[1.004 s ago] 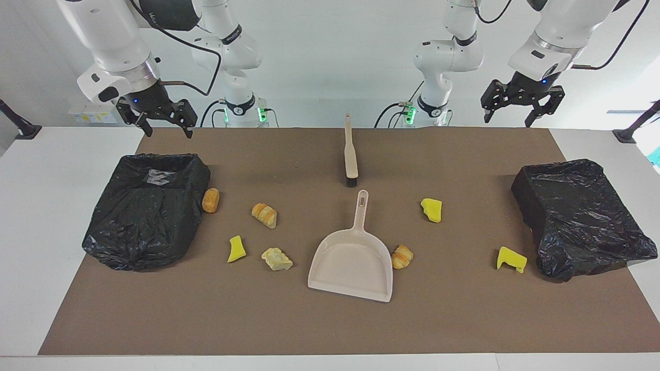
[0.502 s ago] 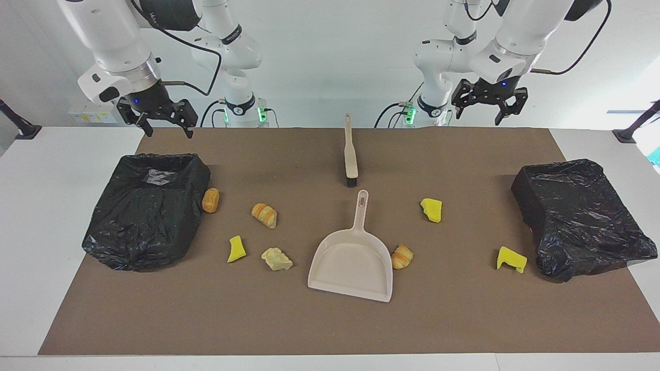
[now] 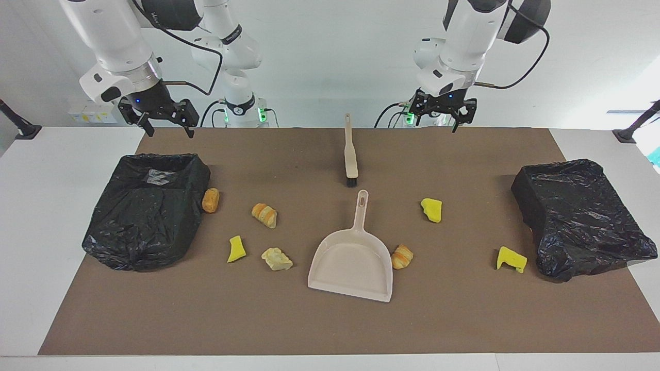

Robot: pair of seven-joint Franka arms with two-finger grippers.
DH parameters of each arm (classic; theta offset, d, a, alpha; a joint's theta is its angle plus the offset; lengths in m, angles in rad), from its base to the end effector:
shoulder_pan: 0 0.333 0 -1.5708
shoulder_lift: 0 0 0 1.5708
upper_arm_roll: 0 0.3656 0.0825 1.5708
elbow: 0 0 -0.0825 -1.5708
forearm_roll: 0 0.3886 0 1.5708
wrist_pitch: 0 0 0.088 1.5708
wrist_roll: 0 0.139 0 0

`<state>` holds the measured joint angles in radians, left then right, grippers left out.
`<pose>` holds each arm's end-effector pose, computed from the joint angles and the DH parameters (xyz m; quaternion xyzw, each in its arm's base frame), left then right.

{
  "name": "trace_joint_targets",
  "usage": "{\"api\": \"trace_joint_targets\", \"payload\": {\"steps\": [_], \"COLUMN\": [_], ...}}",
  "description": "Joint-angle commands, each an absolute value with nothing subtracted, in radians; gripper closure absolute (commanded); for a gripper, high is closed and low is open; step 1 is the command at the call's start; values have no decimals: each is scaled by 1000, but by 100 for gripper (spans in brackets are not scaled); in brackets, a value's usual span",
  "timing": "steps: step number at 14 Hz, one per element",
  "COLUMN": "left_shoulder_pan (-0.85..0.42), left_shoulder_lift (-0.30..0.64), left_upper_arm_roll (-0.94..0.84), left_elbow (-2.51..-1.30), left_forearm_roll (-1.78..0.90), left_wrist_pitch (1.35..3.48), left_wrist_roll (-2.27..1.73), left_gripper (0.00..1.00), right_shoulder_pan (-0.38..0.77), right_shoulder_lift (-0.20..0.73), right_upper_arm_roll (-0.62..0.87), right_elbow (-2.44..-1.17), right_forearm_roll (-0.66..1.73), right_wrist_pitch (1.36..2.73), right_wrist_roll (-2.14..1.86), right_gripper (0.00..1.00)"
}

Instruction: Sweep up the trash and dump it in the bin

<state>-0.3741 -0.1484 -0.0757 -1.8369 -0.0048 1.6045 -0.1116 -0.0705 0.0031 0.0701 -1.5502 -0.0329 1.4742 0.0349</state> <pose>0.4482 -0.2199 0.5970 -0.9850 0.1673 0.0397 0.0147 0.5475 -0.0051 0.6422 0.9989 -0.0186 -0.0392 0.0170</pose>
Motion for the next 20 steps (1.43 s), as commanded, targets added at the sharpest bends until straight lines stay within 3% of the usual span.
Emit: {"api": "trace_joint_targets", "payload": {"steps": [1, 12, 20], "left_shoulder_pan": [-426, -652, -722], "left_shoulder_lift": [-198, -258, -302], "left_upper_arm_roll": [-57, -58, -58], "left_elbow": [-1943, -2144, -2292], "left_forearm_roll": [-35, -54, -71], "left_wrist_pitch": [1693, 1784, 1925], "left_wrist_roll": [-159, -354, -417], "left_gripper": [0, 0, 0], "right_shoulder_pan": [-71, -48, 37], "right_shoulder_lift": [-29, -25, 9], "right_upper_arm_roll": [74, 74, 75], "right_elbow": [-1594, -1592, -1591], "right_forearm_roll": [-20, -32, -18], "right_wrist_pitch": [1503, 1502, 1543], "right_wrist_roll": [46, 46, 80], "right_gripper": [0, 0, 0]}}
